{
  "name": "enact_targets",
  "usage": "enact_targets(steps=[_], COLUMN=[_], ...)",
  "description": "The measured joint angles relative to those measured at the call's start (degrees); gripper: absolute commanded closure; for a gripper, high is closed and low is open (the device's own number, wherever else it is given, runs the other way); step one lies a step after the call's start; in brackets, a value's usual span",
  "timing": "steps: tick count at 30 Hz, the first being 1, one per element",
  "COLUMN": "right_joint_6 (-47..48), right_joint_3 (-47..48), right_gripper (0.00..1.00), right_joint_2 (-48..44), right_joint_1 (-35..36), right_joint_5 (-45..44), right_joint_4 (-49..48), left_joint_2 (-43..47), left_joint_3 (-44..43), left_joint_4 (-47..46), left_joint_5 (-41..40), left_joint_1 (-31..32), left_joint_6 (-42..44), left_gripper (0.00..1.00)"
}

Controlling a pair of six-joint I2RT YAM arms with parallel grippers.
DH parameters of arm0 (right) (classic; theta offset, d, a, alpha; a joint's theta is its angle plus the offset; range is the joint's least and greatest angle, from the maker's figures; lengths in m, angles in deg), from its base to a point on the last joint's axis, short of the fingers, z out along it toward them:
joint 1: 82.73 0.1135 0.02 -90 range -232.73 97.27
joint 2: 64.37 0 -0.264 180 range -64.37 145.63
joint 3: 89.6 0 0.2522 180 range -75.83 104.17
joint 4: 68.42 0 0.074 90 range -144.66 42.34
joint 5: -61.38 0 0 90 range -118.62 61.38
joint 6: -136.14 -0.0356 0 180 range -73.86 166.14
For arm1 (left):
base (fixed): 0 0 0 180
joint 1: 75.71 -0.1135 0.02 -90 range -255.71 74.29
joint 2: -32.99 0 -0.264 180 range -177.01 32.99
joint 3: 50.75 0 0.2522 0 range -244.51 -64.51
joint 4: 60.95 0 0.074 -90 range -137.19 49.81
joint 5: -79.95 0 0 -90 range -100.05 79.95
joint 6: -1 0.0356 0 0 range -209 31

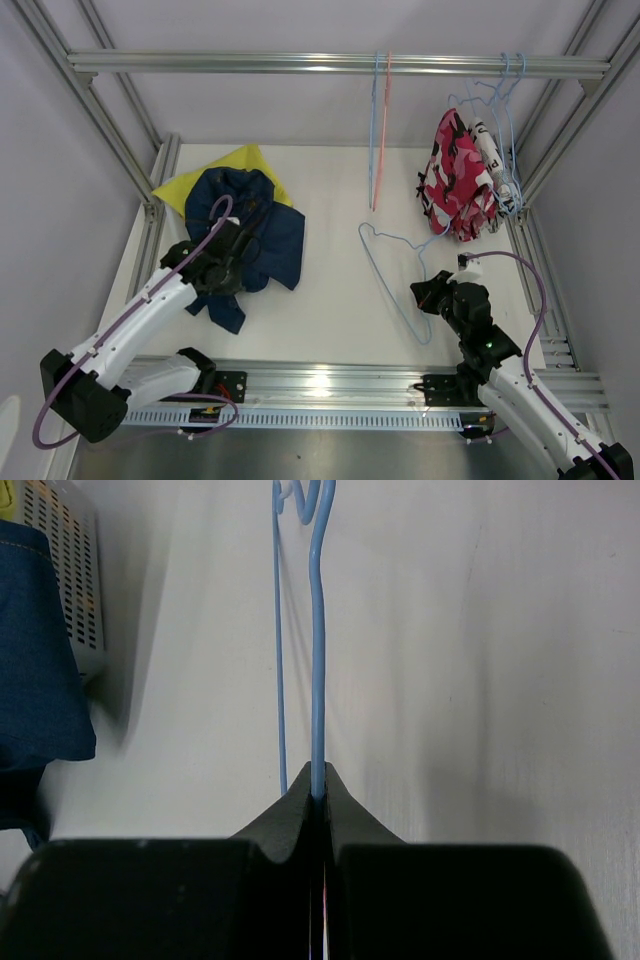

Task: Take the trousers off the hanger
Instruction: Place the trousers in the bin.

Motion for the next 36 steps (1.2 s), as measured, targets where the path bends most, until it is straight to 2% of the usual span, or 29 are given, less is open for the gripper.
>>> enact_targets(steps=[6,10,13,16,19,25,31,36], right_joint_6=[-0.26,-0.24,-0.26,-0.24,-0.24,-0.24,-0.26,-0.24], right_joint_3=[-0.07,-0.11,-0.17,-0.20,-0.24,-0.28,-0.28,-0.28], right_gripper=[1.00,1.00,1.00,1.00,1.00,1.00,1.00,1.00], right_joint_2=[0.00,0.00,0.00,0.00,0.00,0.20,1.88,2.64], right_joint_1=[-0.07,-0.15,-0.20,-0.28,-0.33,-0.44,-0.57,-0.59], right_joint_5=[0.09,0.20,0.22,0.31,0.59,0.66,0.94,1.05], right_joint_4=[0.00,0.00,0.00,0.00,0.00,0.00,-0.50,-0.68], left_joint_2=[5.11,6.62,4.33,0.11,-4.63,-15.06,-24.98,-36.85], left_joint_3=[-1.70,-8.90,-16.17,-23.41,-28.52,-34.16,-36.65,-38.71], left_joint_4=[-1.40,-3.48,-5.90,-8.72,-10.38,-12.17,-13.60,-13.97], left_joint_5=[-0.17,-4.15,-9.22,-13.79,-15.72,-17.25,-17.86,-17.88], left_joint_1=[0.00,0.02,-0.04,-2.27,-7.74,-16.50,-20.00,-21.05], left_joint_6=[-0.17,-0.11,0.48,1.18,1.53,1.55,1.53,1.53], left_gripper=[0.99,0.99,0.99,0.99,0.99,0.99,1.00,1.00])
